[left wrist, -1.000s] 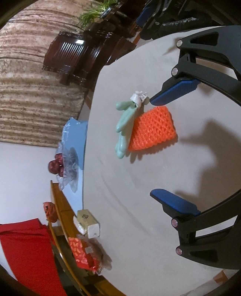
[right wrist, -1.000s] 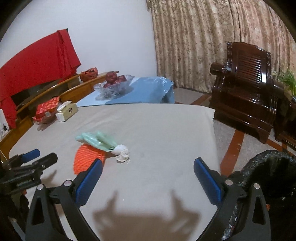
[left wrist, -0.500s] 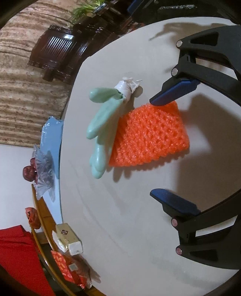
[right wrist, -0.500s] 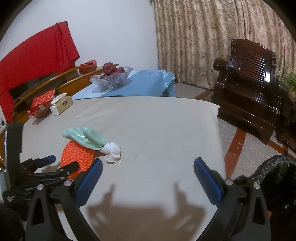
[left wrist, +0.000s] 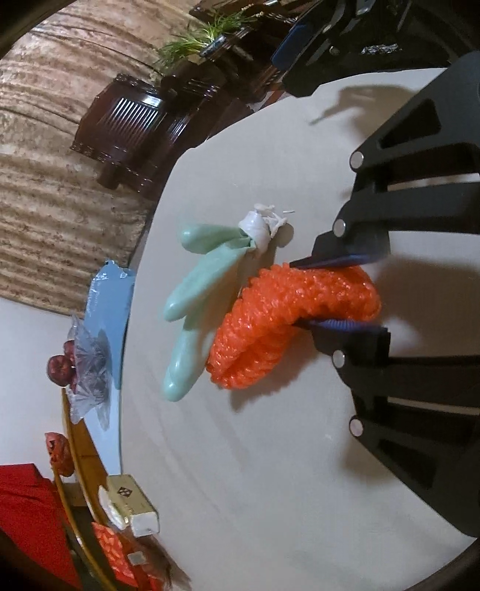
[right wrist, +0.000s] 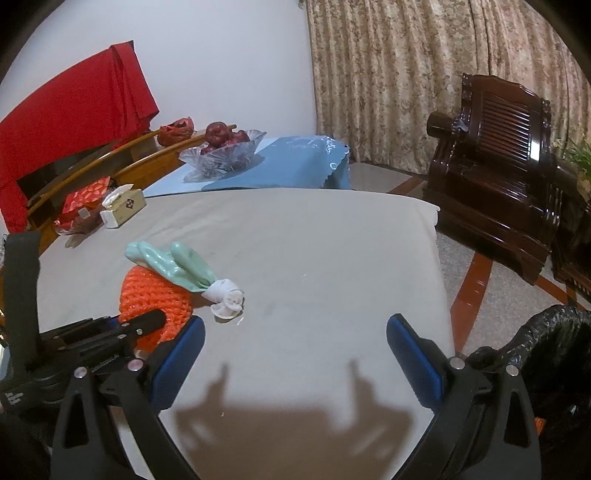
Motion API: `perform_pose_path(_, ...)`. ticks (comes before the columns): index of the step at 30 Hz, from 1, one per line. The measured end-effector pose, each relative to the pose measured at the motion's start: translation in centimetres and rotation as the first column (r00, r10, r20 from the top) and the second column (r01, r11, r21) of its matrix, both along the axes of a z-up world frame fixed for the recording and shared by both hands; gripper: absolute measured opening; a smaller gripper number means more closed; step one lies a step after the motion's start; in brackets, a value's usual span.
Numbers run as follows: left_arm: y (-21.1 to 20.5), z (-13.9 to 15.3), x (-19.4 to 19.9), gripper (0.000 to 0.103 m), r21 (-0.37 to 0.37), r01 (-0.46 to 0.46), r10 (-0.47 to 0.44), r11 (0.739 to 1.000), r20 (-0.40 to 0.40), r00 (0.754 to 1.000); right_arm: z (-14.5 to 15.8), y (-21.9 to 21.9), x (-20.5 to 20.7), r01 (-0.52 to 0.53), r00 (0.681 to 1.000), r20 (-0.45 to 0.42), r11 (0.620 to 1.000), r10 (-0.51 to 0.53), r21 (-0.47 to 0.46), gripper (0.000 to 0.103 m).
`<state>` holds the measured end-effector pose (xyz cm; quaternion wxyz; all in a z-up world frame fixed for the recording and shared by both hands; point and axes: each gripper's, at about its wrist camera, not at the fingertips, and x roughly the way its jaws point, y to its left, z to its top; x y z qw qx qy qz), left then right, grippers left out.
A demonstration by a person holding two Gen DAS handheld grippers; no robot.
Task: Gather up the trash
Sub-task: 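Grasp the orange foam net with the left gripper and lift it, then grasp the mint-green glove by its white tissue end with the right gripper while the left holds the net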
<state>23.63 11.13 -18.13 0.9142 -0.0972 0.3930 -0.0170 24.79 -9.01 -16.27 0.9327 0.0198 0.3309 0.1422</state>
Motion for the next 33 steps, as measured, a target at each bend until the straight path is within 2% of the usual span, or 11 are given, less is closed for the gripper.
perform_pose_path(6,2.3,2.1,-2.4,0.022,0.018,-0.056,0.055,0.998,0.027,0.998,1.0,0.7,-0.4,-0.016,1.000,0.020,1.000,0.015,0.009,0.097)
perform_pose_path(11,5.0,3.3,-4.7,0.022,0.076,-0.130,0.127,0.989,0.049,0.991,1.6,1.7,-0.8,-0.035,0.999,0.035,0.999,0.035,0.015,0.097)
perform_pose_path(14,6.6,4.0,-5.6,0.022,0.084,-0.160,0.156,0.983,0.055,0.986,1.6,2.7,-0.9,-0.055,0.998,0.034,0.998,0.055,0.018,0.097)
perform_pose_path(27,7.6,3.5,-4.5,0.022,0.092,-0.169,0.164,0.981,0.056,0.985,-1.5,7.4,2.3,-0.126,0.992,-0.036,0.992,0.125,-0.025,0.096)
perform_pose_path(33,7.3,2.8,-3.8,0.022,0.095,-0.161,0.157,0.982,0.049,0.986,-2.9,8.3,5.0,-0.156,0.984,-0.086,0.987,0.153,-0.035,0.086)
